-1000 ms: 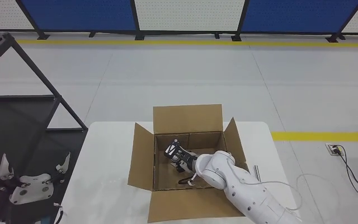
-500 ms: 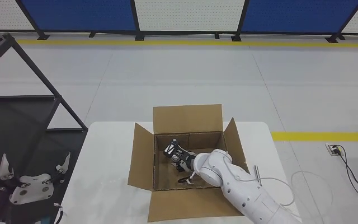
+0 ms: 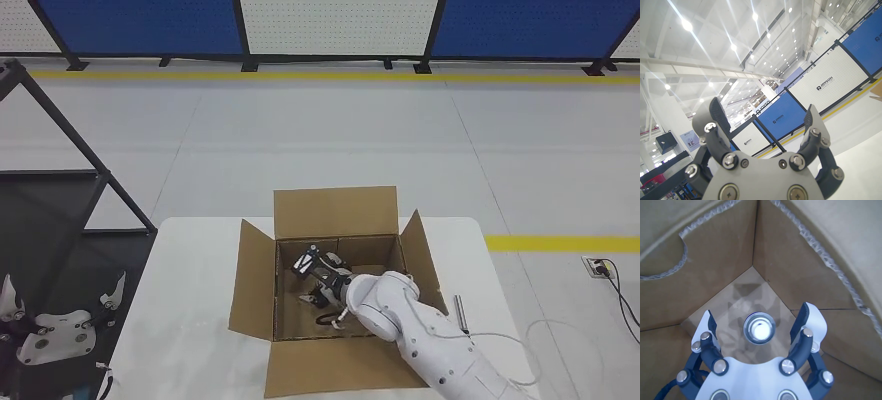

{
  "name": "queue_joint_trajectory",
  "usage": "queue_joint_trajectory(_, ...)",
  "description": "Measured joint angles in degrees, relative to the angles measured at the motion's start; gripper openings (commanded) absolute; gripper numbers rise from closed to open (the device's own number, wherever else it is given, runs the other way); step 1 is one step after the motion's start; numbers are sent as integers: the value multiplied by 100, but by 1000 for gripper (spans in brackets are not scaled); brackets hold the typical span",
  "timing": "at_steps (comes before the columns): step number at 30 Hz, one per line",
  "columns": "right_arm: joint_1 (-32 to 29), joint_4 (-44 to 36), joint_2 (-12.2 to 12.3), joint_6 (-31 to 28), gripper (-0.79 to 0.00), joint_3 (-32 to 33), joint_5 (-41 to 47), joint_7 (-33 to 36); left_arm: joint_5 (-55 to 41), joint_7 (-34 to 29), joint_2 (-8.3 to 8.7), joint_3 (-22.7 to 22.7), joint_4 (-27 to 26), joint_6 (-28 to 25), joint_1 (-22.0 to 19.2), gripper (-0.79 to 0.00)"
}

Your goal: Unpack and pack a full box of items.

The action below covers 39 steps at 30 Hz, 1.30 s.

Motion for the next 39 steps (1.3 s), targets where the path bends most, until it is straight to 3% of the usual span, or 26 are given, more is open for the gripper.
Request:
queue_joint_trajectory(6, -695, -1577, 295, 246, 0, 732, -657, 408, 0, 0, 0, 0, 0, 0, 0, 0)
queue_joint_trajectory(11, -1417, -3258, 542, 20, 0, 1515, -1234, 697, 0, 0, 0, 0, 0, 0, 0, 0)
queue_joint_trajectory(16, -2035, -4784, 686, -174, 0, 2151, -1651, 911, 0, 0, 0, 0, 0, 0, 0, 0)
queue_joint_trajectory(22, -2596, -5920, 786, -134, 0, 2934, -2028, 1218, 0, 0, 0, 0, 0, 0, 0, 0)
queue_joint_trajectory(26, -3011, -6218, 828, 7, 0, 3516, -2005, 1314, 0, 0, 0, 0, 0, 0, 0, 0)
queue_joint_trajectory(32, -3757, -6038, 870, 347, 0, 4630, -1592, 1250, 0, 0, 0, 0, 0, 0, 0, 0)
queue_joint_trajectory(39, -4697, -5497, 867, 579, 0, 5738, -530, 242, 0, 0, 0, 0, 0, 0, 0, 0)
